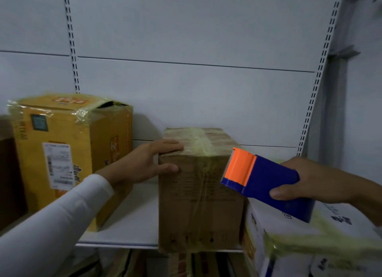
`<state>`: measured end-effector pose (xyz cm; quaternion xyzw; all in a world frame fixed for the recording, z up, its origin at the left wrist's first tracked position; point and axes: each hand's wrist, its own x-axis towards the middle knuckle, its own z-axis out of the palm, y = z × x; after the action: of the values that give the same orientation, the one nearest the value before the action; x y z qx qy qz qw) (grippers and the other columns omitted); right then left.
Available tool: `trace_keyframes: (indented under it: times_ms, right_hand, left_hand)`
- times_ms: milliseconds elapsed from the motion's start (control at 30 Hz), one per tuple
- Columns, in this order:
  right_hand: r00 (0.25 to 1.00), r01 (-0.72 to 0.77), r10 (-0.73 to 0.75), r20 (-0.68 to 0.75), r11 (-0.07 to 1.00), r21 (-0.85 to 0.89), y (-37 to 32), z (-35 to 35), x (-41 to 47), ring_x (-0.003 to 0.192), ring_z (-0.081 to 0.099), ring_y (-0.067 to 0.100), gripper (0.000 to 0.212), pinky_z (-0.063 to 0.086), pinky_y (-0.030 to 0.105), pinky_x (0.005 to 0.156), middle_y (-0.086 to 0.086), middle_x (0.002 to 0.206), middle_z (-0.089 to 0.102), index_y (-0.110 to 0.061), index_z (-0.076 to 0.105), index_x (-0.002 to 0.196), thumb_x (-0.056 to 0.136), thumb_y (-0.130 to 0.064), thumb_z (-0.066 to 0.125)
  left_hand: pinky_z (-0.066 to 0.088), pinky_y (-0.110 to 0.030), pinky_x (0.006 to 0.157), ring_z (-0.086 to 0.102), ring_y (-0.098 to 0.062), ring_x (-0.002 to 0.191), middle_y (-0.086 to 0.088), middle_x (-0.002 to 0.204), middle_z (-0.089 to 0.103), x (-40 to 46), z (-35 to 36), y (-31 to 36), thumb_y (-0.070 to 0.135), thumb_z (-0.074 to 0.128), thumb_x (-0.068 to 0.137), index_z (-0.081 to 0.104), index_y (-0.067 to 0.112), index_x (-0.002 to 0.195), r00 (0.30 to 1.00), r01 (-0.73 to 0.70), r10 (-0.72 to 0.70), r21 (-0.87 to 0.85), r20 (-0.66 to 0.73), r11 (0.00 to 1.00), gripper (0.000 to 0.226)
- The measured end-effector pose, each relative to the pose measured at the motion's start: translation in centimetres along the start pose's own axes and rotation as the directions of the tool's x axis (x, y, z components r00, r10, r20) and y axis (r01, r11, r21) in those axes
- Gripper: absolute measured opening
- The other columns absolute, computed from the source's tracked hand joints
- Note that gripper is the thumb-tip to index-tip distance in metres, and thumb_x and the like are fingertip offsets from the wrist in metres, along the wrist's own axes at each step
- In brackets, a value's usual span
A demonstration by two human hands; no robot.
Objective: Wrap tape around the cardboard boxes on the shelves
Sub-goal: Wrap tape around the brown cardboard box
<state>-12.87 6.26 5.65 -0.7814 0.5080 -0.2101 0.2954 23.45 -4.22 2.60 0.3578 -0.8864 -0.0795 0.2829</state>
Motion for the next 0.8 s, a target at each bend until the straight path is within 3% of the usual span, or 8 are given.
trace_keyframes:
  times_ms: [67,167,233,333,400,500,667,800]
  right_hand:
    - [1.0,0.006,-0.006,0.012,1.0,-0.009,-0.3,0.4,0.2,0.078,0.065,0.045,0.058,0.05,0.036,0.066,0.022,0.083,0.069,0.002,0.064,0.086,0.068,-0.052,0.077]
    - [1.0,0.012,-0.011,0.027,0.999,-0.035,-0.7,0.9,0.5,0.079,0.067,0.041,0.055,0.052,0.041,0.07,0.02,0.086,0.071,-0.002,0.066,0.088,0.068,-0.053,0.077]
    - [0.999,0.027,-0.026,0.04,0.999,-0.038,-1.0,1.1,0.4,0.078,0.069,0.037,0.052,0.054,0.04,0.07,0.017,0.087,0.072,-0.006,0.066,0.088,0.069,-0.053,0.076]
    - [0.997,0.063,-0.06,0.055,0.997,-0.045,-1.8,1.5,0.3,0.075,0.069,0.034,0.049,0.053,0.034,0.066,0.016,0.084,0.071,-0.008,0.066,0.086,0.069,-0.053,0.075]
    - [0.994,0.084,-0.08,0.071,0.995,-0.054,-2.4,1.7,0.4,0.073,0.067,0.036,0.05,0.051,0.032,0.063,0.017,0.081,0.07,-0.006,0.065,0.084,0.069,-0.053,0.075]
    - [0.99,0.118,-0.112,0.088,0.991,-0.068,-3.4,2.0,0.8,0.07,0.065,0.037,0.048,0.05,0.029,0.061,0.019,0.078,0.068,-0.006,0.064,0.081,0.07,-0.051,0.075]
    - [0.986,0.144,-0.138,0.098,0.988,-0.061,-4.0,2.4,1.0,0.069,0.068,0.028,0.034,0.052,0.023,0.06,0.013,0.079,0.07,-0.016,0.065,0.08,0.071,-0.048,0.074]
    - [0.982,0.154,-0.146,0.118,0.986,-0.062,-4.2,2.9,1.4,0.065,0.067,0.018,0.028,0.05,0.021,0.059,0.007,0.077,0.07,-0.019,0.065,0.079,0.074,-0.045,0.074]
  left_hand:
    - [0.03,-0.022,0.108,0.034,0.001,0.131,0.018,0.146,0.036,-0.1,0.3,-0.2,0.072,0.051,0.075,0.044,0.042,0.137,1.0,0.015,-0.014,0.049,-0.019,0.999,0.069]
    - [0.036,-0.031,0.109,0.039,-0.005,0.13,0.012,0.144,0.042,-0.5,0.9,0.4,0.067,0.056,0.079,0.049,0.033,0.137,0.994,0.038,-0.031,0.069,-0.104,0.997,0.067]
    - [0.04,-0.028,0.105,0.043,-0.004,0.125,0.012,0.137,0.047,-1.1,1.4,1.6,0.069,0.053,0.076,0.053,0.03,0.132,0.968,0.035,-0.022,0.046,-0.249,0.998,0.068]
    - [0.044,-0.011,0.09,0.053,0.002,0.11,0.016,0.117,0.059,-2.2,1.8,4.7,0.055,0.06,0.084,0.06,0.027,0.122,0.908,-0.107,0.087,-0.027,-0.41,0.994,0.046]
    - [0.046,-0.011,0.082,0.059,0.002,0.102,0.017,0.107,0.065,-2.6,2.0,6.6,0.042,0.062,0.088,0.06,0.027,0.119,0.941,-0.159,0.098,-0.167,-0.323,0.973,0.034]
    - [0.05,-0.027,0.093,0.06,-0.006,0.111,0.006,0.116,0.067,-2.5,2.1,7.7,0.034,0.058,0.09,0.056,0.016,0.13,0.993,-0.102,0.073,-0.378,-0.089,0.92,0.044]
    - [0.049,-0.032,0.097,0.06,-0.014,0.114,-0.002,0.12,0.066,-2.9,1.7,7.0,0.024,0.054,0.093,0.057,0.008,0.128,0.999,-0.035,0.028,-0.561,-0.021,0.827,0.039]
    - [0.048,-0.016,0.071,0.064,-0.003,0.081,0.004,0.086,0.071,-3.4,1.9,7.0,0.012,0.056,0.092,0.066,0.003,0.102,1.0,0.009,-0.007,-0.604,0.006,0.797,0.017]
